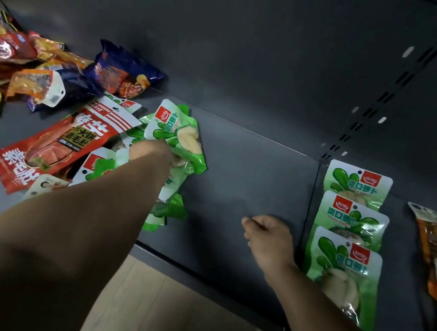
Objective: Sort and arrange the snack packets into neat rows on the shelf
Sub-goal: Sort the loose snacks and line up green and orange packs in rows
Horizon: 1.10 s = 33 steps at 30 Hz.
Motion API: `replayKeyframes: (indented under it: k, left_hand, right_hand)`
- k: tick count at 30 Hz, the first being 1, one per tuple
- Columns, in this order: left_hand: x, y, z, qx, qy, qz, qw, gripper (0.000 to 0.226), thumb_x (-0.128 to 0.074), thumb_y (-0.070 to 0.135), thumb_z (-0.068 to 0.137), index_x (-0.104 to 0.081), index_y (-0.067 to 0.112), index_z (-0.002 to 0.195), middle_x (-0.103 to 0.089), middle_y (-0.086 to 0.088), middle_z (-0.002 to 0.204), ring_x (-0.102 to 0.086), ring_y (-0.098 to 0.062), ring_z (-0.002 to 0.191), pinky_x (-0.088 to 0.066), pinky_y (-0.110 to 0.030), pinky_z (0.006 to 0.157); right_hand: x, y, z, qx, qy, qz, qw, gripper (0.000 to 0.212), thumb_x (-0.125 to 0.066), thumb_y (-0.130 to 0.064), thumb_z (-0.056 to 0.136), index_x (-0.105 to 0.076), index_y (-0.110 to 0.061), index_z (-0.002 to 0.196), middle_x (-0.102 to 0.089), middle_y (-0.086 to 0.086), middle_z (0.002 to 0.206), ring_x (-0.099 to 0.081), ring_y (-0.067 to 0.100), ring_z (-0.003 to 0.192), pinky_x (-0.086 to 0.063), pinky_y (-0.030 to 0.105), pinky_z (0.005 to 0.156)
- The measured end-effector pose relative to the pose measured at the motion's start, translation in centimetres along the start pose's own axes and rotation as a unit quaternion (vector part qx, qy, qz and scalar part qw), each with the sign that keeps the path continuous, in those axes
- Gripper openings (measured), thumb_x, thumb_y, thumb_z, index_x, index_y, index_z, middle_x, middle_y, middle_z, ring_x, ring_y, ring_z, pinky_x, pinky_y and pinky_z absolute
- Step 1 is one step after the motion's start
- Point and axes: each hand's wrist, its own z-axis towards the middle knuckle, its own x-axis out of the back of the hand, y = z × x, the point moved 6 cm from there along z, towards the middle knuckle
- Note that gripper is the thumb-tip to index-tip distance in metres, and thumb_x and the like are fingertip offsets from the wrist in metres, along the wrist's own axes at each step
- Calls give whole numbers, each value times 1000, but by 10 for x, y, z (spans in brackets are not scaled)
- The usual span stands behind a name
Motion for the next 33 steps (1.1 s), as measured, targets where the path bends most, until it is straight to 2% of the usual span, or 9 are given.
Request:
replayKeyframes:
  k: [2,4,10,20,22,25,28,31,33]
  left_hand:
    - [3,8,-3,-42,36,44,998,30,-48,25,99,-55,10,124,-58,-3,124,-52,-21,118,-40,-17,78]
    - [1,15,-17,-46,47,-66,996,27,-46,20,98,-56,10,121,-60,-2,113,-56,-25,113,-38,-26,78]
    - [-16,34,-46,-181,53,-19,982,13,-37,15,99,-47,6,100,-58,-20,112,-54,-34,103,-38,-32,78]
    - [-21,41,-65,-287,9,-44,957,11,-37,18,102,-43,10,98,-48,-6,89,-44,-22,84,-32,-30,72]
    - [-24,46,-70,-302,-32,-70,950,10,-38,19,102,-45,14,97,-51,-2,86,-48,-22,84,-35,-28,75]
    - [-31,54,-83,-307,-95,-94,942,11,-39,18,102,-49,17,97,-54,9,78,-49,-9,75,-35,-20,73]
    - [-39,56,-89,-310,-144,-94,935,15,-42,17,101,-53,22,93,-62,8,86,-57,-10,83,-46,-26,85]
    - [-42,54,-94,-313,-174,-81,930,19,-43,18,100,-54,26,88,-66,-3,95,-62,-23,94,-49,-38,93]
    - [-42,53,-98,-323,-171,-62,929,17,-42,16,100,-53,23,90,-60,4,80,-58,-14,79,-48,-28,81]
  right_hand:
    - [2,2,1,0,7,-8,1000,30,-64,-26,88,-55,-23,59,-58,-6,63,-56,15,69,-41,23,68]
    - [2,3,1,-8,7,-2,1000,28,-63,-25,88,-56,-23,61,-58,-5,64,-56,15,69,-42,24,68]
    - [-8,-9,3,-1,-2,28,1000,29,-64,-25,88,-57,-19,61,-58,-1,64,-55,16,67,-45,30,68]
    - [2,-35,11,35,22,71,997,21,-65,-25,87,-58,-21,67,-59,-4,69,-58,17,75,-43,26,70]
    - [11,-43,13,46,40,83,995,10,-66,-24,87,-61,-18,82,-64,-1,83,-60,18,85,-44,26,75]
    - [22,-50,18,59,48,115,990,41,-69,-28,85,-56,-12,121,-59,2,113,-56,17,105,-45,29,93]
    - [26,-60,14,86,28,156,984,51,-72,-26,82,-53,-13,128,-58,-2,122,-55,14,114,-43,30,100]
    - [26,-70,4,123,-8,205,971,24,-66,-3,83,-62,-15,104,-67,-3,100,-62,7,92,-48,14,82]
    - [28,-74,0,141,-23,214,966,32,-63,6,80,-60,-19,100,-66,-7,90,-60,2,80,-47,9,72]
